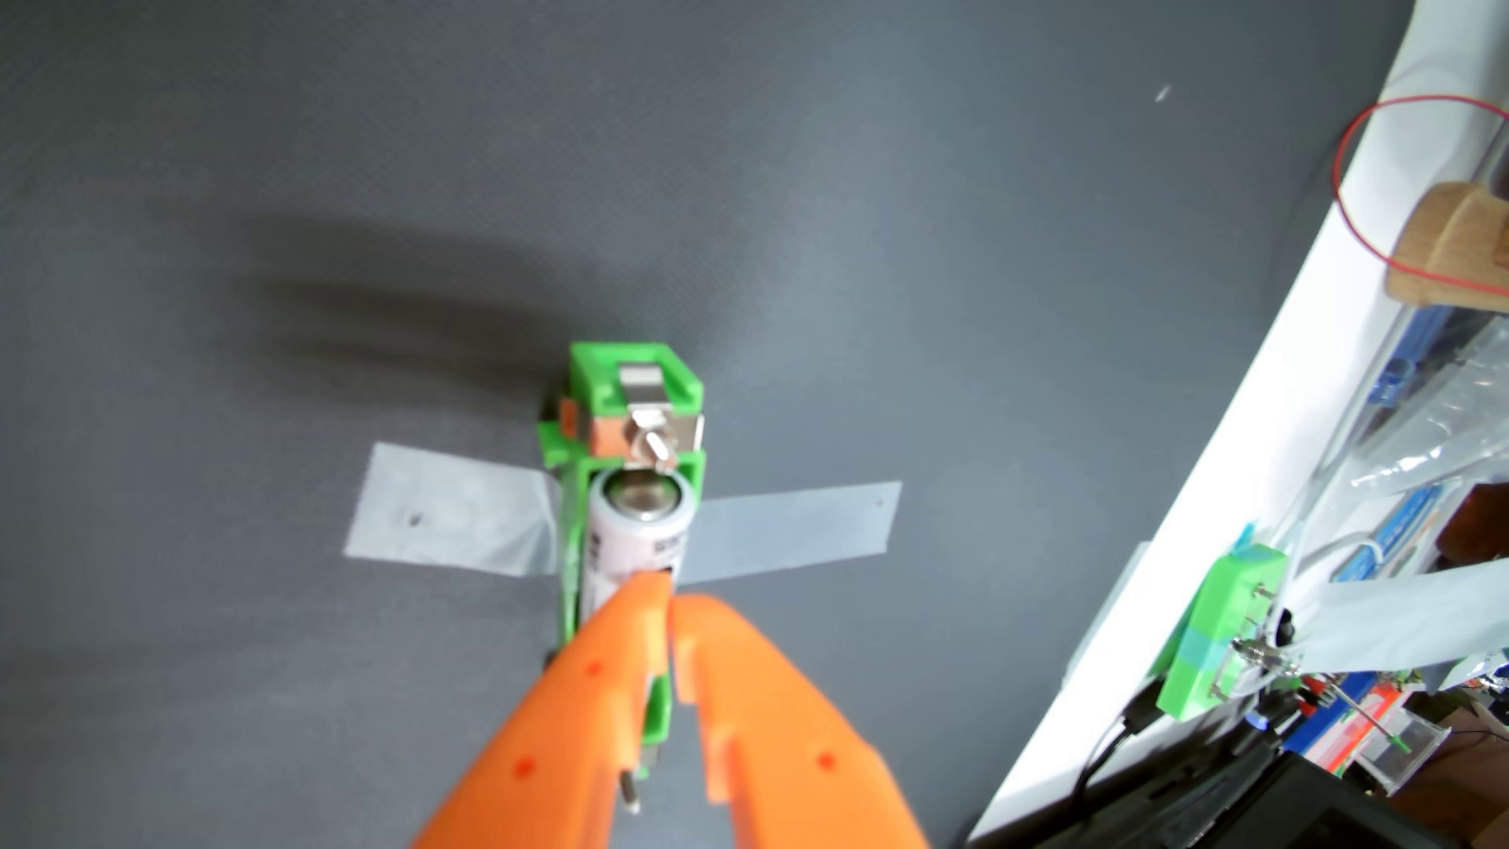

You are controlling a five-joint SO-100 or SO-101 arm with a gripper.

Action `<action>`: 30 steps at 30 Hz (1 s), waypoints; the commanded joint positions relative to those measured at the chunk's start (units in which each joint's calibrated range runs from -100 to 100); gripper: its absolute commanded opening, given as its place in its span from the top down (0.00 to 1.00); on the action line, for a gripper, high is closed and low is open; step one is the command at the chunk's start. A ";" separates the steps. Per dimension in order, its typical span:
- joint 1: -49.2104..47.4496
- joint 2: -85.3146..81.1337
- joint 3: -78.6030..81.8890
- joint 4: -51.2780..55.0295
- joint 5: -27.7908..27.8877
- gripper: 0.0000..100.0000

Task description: Insert Battery

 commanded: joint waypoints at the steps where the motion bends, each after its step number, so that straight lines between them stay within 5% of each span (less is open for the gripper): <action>1: -0.82 -0.02 0.41 0.91 0.19 0.98; 30: 0.60 -33.11 9.51 1.00 -0.12 0.95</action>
